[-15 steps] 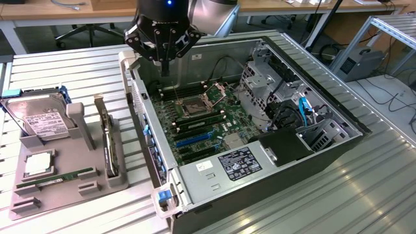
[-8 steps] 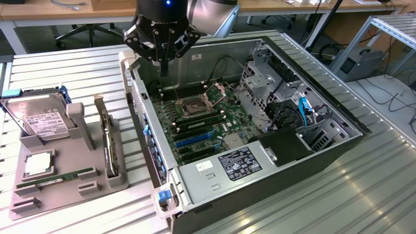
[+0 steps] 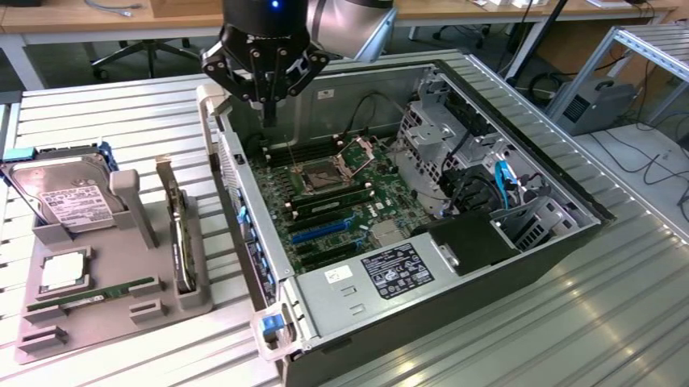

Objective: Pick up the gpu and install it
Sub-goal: 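Reach for the gpu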

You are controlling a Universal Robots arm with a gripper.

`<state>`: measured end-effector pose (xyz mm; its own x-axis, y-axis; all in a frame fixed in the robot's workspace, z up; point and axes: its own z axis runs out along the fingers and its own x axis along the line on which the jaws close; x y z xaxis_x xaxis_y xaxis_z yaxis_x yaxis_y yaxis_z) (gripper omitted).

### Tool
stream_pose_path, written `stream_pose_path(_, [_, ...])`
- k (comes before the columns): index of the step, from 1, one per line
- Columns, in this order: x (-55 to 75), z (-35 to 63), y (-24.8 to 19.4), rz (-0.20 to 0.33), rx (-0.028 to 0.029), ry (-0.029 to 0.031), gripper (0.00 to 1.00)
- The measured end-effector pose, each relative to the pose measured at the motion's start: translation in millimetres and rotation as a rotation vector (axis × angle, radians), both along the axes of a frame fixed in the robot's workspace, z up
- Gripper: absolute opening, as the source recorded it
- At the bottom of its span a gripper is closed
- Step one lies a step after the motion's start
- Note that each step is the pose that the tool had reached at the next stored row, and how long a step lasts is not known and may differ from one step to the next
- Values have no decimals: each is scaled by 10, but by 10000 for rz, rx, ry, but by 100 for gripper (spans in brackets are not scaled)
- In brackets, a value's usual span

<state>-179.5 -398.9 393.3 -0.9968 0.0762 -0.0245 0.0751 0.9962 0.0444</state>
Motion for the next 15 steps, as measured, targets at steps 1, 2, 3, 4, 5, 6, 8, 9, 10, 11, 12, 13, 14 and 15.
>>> stream_pose_path(1, [-3,0,0,0,0,0,11])
stream_pose_path(2, [-5,0,0,0,0,0,11])
stream_pose_path(3, [-7,0,0,0,0,0,11])
stream_pose_path(4, [-9,0,0,0,0,0,11])
stream_pose_path(5, [-11,0,0,0,0,0,11])
stream_pose_path(6, [-13,0,0,0,0,0,11])
stream_pose_path(8, [-17,0,0,0,0,0,11])
stream_pose_path(9, [-19,0,0,-1,0,0,11])
stream_pose_path(10, [-21,0,0,0,0,0,11])
stream_pose_path(11, [-23,0,0,0,-1,0,11])
stream_pose_path(12, [-25,0,0,0,0,0,11])
stream_pose_path(13, [-27,0,0,0,0,0,11])
stream_pose_path(14, [-29,0,0,0,0,0,11])
stream_pose_path(15, [-32,0,0,0,0,0,11])
